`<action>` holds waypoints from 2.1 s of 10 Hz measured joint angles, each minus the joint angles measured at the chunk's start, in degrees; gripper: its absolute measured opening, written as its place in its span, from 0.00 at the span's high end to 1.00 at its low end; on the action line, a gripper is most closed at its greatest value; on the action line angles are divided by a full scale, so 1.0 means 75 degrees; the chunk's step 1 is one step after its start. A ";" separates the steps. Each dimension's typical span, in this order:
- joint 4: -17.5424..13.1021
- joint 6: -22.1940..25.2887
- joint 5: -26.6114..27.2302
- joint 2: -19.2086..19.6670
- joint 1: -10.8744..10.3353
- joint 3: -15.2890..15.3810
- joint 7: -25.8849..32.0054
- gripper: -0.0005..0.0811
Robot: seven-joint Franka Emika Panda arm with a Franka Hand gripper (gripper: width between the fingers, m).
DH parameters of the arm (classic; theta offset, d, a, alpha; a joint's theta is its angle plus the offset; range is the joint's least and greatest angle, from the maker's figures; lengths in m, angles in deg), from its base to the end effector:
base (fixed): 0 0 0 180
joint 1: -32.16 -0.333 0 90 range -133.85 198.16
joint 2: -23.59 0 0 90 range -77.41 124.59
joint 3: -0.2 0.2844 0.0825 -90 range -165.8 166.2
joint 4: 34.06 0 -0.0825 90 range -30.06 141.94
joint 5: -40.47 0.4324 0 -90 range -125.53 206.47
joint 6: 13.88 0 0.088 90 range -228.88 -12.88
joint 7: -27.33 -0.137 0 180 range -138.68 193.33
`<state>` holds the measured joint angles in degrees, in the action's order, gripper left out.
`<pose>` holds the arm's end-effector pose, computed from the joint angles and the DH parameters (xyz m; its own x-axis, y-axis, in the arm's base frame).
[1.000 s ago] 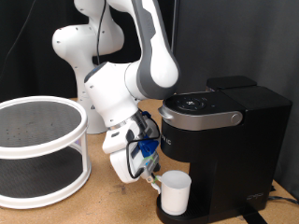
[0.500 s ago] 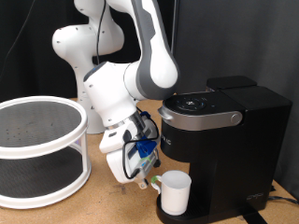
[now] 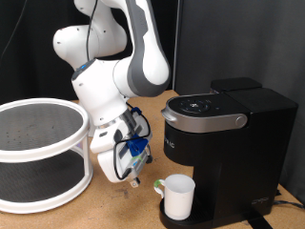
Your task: Make a cup of coffee with the keurig machine
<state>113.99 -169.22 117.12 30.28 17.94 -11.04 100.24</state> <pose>0.4491 -0.0034 0.1080 0.9488 0.0186 0.3152 0.1429 -0.9155 -0.3761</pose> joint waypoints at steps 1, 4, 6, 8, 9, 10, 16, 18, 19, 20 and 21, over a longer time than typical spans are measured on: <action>-0.0002 -0.0024 0.0007 0.0015 -0.0001 0.0006 0.0000 0.01; 0.0100 0.0106 -0.0281 -0.0105 0.0007 -0.0035 0.0000 0.01; 0.0309 0.0493 -0.0813 -0.0550 0.0082 -0.0151 -0.0205 0.01; 0.0577 0.0870 -0.1427 -0.1165 0.0199 -0.0281 -0.0532 0.01; 0.0711 0.1052 -0.1848 -0.1475 0.0287 -0.0325 -0.0778 0.01; 0.0854 0.1278 -0.2329 -0.1779 0.0403 -0.0363 -0.0997 0.01; 0.1175 0.2425 -0.3070 -0.2892 0.0665 -0.0502 -0.0940 0.01; 0.1144 0.2830 -0.3064 -0.3415 0.0669 -0.0586 -0.0876 0.01; 0.1120 0.2905 -0.3059 -0.3704 0.0669 -0.0600 -0.0876 0.01; 0.1101 0.2929 -0.3059 -0.3979 0.0669 -0.0593 -0.0921 0.01; 0.1074 0.2934 -0.3071 -0.4233 0.0669 -0.0580 -0.1028 0.01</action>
<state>122.04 -147.21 94.09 -1.47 22.96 -15.39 92.53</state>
